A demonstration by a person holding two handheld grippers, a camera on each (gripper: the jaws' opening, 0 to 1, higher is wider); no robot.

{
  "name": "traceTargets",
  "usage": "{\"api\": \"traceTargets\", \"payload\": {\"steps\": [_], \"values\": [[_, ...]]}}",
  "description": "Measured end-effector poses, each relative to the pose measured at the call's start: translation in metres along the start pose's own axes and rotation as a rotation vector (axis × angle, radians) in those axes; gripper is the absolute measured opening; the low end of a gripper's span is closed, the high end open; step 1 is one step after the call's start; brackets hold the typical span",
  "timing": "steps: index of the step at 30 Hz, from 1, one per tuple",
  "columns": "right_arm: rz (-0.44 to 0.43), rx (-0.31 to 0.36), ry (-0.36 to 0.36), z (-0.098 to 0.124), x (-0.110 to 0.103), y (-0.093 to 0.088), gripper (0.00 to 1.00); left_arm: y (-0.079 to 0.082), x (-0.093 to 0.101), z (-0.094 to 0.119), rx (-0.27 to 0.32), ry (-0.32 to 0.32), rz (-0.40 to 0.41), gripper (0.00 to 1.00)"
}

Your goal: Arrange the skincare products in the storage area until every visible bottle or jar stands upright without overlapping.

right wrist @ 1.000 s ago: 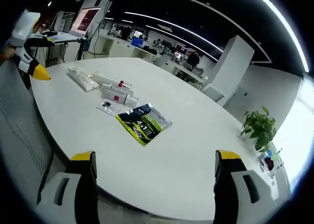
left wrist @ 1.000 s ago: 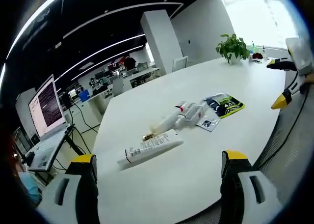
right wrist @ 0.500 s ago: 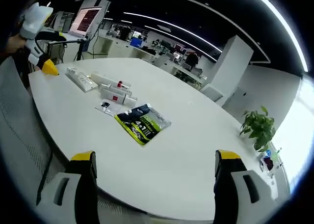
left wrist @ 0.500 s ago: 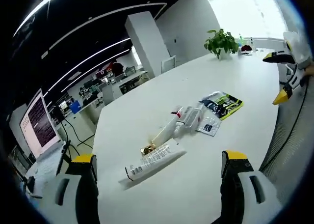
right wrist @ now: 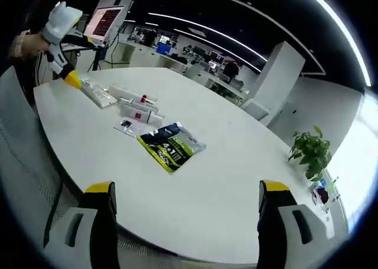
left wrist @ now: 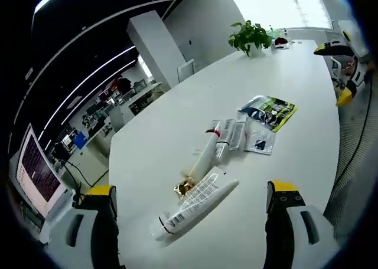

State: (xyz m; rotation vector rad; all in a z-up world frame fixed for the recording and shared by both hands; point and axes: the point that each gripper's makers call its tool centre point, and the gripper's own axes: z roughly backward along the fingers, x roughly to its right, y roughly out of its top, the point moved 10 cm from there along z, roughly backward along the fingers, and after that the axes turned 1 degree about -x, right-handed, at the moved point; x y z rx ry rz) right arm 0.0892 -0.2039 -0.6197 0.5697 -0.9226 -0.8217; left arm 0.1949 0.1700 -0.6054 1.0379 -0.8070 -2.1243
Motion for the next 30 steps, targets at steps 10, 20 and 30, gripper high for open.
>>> {"api": "traceTargets", "payload": {"steps": [10, 20, 30], "values": [[0.006, -0.015, 0.000, -0.001, 0.000, -0.002, 1.00, 0.010, -0.010, -0.035, -0.034, -0.052, -0.063, 0.99], [0.011, -0.017, -0.005, -0.002, 0.000, -0.003, 1.00, 0.016, -0.017, -0.055, -0.045, -0.066, -0.081, 0.99], [0.013, -0.021, -0.002, -0.003, 0.000, -0.003, 1.00, 0.022, -0.023, -0.072, -0.083, -0.108, -0.136, 0.98]]}}
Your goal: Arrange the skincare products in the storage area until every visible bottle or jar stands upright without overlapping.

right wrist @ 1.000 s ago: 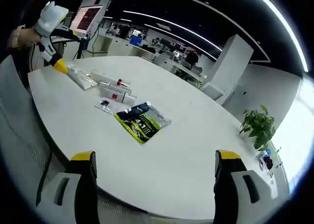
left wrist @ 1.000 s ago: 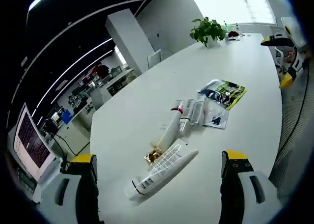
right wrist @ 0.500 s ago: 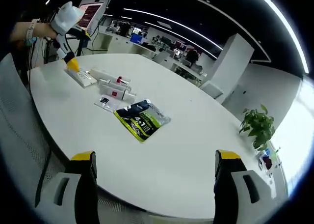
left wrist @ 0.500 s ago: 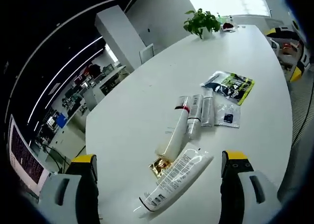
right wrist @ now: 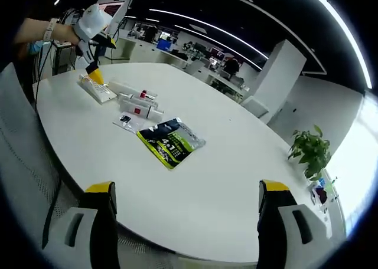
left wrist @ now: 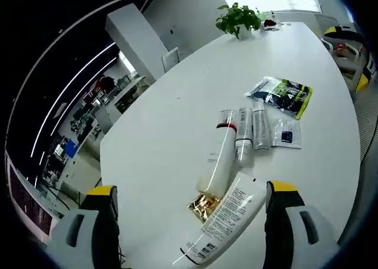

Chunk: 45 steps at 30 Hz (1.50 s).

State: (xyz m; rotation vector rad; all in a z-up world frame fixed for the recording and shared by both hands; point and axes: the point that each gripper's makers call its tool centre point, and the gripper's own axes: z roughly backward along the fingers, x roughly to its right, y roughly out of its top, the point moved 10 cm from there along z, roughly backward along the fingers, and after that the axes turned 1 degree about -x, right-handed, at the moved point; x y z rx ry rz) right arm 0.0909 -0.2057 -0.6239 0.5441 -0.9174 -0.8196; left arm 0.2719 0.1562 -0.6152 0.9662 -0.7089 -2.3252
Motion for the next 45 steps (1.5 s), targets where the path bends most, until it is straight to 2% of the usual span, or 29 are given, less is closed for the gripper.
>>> {"api": "traceTargets", "payload": {"steps": [12, 14, 18, 22, 28, 32, 36, 38, 42, 45], "values": [[0.008, -0.007, 0.000, -0.001, -0.001, -0.001, 1.00, 0.008, -0.006, -0.024, -0.013, -0.066, -0.079, 0.96], [0.009, -0.009, 0.000, -0.001, -0.001, -0.001, 1.00, 0.007, -0.008, -0.027, -0.020, -0.081, -0.104, 0.92], [0.013, -0.007, 0.002, -0.001, -0.001, 0.000, 1.00, 0.003, -0.011, -0.033, -0.014, -0.122, -0.100, 0.87], [0.013, -0.011, 0.005, -0.001, -0.001, -0.001, 1.00, 0.004, -0.010, -0.037, -0.009, -0.135, -0.113, 0.80], [0.014, -0.021, 0.006, -0.002, -0.001, -0.002, 1.00, 0.005, -0.009, -0.051, -0.029, -0.189, -0.122, 0.68], [0.017, -0.029, 0.007, -0.002, -0.001, -0.002, 1.00, 0.005, -0.006, -0.054, -0.037, -0.238, -0.100, 0.58], [0.017, -0.031, 0.008, -0.002, -0.001, -0.003, 1.00, 0.008, -0.008, -0.062, -0.038, -0.255, -0.088, 0.50], [0.017, -0.034, 0.009, -0.002, -0.001, -0.003, 0.99, 0.006, -0.006, -0.064, -0.063, -0.291, -0.091, 0.46], [0.018, -0.036, 0.006, -0.002, -0.001, -0.003, 0.99, 0.005, -0.003, -0.068, -0.086, -0.314, -0.101, 0.45], [0.020, -0.039, 0.005, -0.002, -0.001, -0.003, 0.99, 0.007, -0.001, -0.071, -0.103, -0.343, -0.096, 0.39]]}}
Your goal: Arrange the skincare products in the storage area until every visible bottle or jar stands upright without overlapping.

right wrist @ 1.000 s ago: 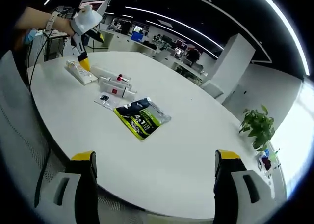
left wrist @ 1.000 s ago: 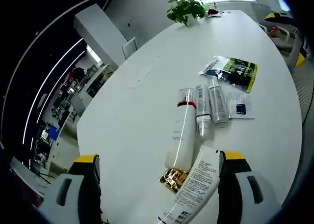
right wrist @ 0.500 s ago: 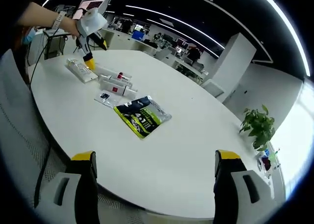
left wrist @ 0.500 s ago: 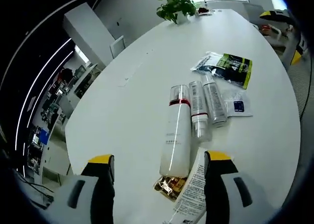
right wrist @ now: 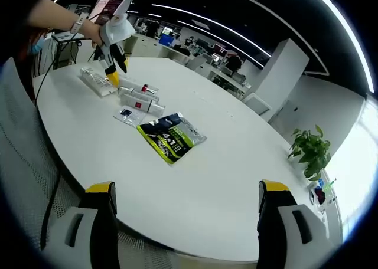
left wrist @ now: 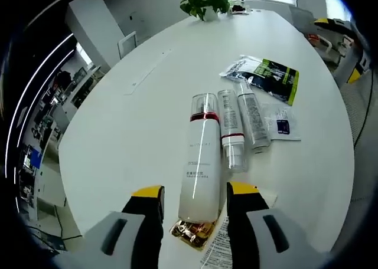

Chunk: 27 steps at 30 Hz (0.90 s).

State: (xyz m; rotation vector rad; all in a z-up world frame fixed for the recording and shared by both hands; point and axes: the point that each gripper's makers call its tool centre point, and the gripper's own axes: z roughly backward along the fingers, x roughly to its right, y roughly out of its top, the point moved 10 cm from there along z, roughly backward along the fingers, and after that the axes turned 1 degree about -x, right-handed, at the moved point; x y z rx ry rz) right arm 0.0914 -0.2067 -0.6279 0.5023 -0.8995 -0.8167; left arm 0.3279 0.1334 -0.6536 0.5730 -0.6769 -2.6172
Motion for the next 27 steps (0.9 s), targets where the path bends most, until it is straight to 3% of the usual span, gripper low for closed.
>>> {"api": "traceTargets", "payload": {"steps": [6, 10, 15, 19, 27], "values": [[0.000, -0.006, -0.002, 0.000, 0.000, 0.000, 0.97, 0.005, -0.006, -0.013, -0.037, -0.058, -0.026, 0.37], [-0.002, -0.010, 0.003, 0.000, 0.000, 0.000, 0.98, 0.013, 0.002, -0.016, -0.073, -0.123, -0.033, 0.35], [-0.002, -0.012, 0.003, 0.000, 0.000, 0.000, 0.98, 0.018, -0.004, -0.026, -0.111, -0.132, -0.074, 0.33], [-0.003, -0.014, 0.003, 0.000, 0.000, 0.000, 0.98, 0.017, -0.008, -0.028, -0.154, -0.204, -0.059, 0.31], [-0.005, -0.013, 0.003, 0.001, 0.000, 0.001, 0.97, 0.019, -0.014, -0.034, -0.213, -0.260, -0.063, 0.35]]}}
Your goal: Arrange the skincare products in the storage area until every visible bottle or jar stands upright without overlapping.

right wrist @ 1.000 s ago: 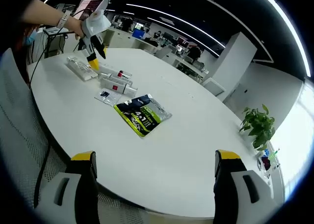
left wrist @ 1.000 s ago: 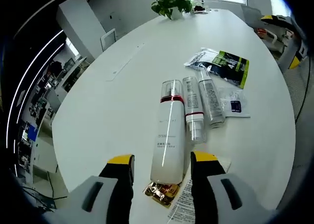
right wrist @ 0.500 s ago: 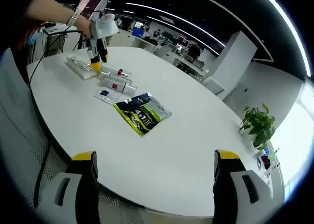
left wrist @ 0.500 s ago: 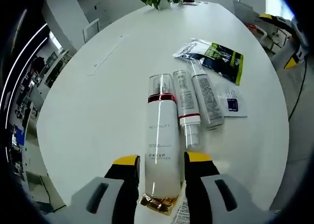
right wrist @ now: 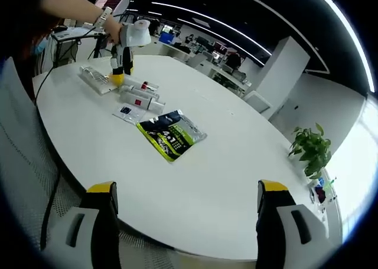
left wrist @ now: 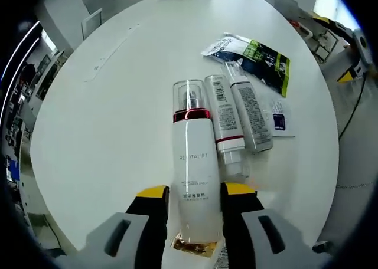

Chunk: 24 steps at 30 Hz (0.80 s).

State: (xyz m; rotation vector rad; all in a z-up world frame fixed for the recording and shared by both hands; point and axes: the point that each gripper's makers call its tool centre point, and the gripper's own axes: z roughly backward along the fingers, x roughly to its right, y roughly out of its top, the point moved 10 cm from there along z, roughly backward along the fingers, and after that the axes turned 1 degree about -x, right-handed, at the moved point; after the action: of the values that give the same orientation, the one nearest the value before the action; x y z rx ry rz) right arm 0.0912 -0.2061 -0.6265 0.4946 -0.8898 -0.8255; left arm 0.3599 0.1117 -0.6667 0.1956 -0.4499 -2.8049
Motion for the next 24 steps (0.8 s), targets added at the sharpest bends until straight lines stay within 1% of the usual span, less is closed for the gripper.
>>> {"api": "traceTargets", "payload": {"steps": [3, 6, 7, 10, 13, 17, 21, 23, 24], "values": [[0.002, -0.005, -0.001, 0.000, 0.000, 0.000, 0.97, 0.001, 0.000, -0.003, -0.023, -0.044, 0.007, 0.33], [0.001, -0.006, -0.002, 0.000, 0.000, 0.000, 0.97, 0.002, -0.005, -0.009, -0.045, -0.065, -0.008, 0.33], [0.002, -0.007, -0.002, 0.000, 0.000, 0.000, 0.97, 0.004, -0.007, -0.010, -0.049, -0.066, -0.012, 0.33], [0.001, -0.010, -0.002, -0.001, 0.000, 0.000, 0.97, 0.006, -0.001, -0.008, -0.061, -0.075, -0.012, 0.34], [0.001, -0.010, 0.000, -0.001, 0.000, -0.001, 0.97, 0.008, -0.001, -0.008, -0.075, -0.075, -0.017, 0.34], [0.002, -0.011, 0.002, -0.002, 0.000, -0.001, 0.96, 0.009, 0.001, -0.009, -0.080, -0.083, -0.039, 0.32], [0.004, -0.013, 0.006, -0.002, 0.000, -0.002, 0.96, 0.009, 0.001, -0.009, -0.080, -0.080, -0.027, 0.32], [0.004, -0.013, 0.007, -0.003, 0.000, -0.002, 0.95, 0.009, 0.001, -0.009, -0.075, -0.082, -0.037, 0.32], [0.006, -0.015, 0.009, -0.003, -0.001, -0.002, 0.95, 0.010, 0.004, -0.007, -0.069, -0.084, -0.069, 0.31]]}}
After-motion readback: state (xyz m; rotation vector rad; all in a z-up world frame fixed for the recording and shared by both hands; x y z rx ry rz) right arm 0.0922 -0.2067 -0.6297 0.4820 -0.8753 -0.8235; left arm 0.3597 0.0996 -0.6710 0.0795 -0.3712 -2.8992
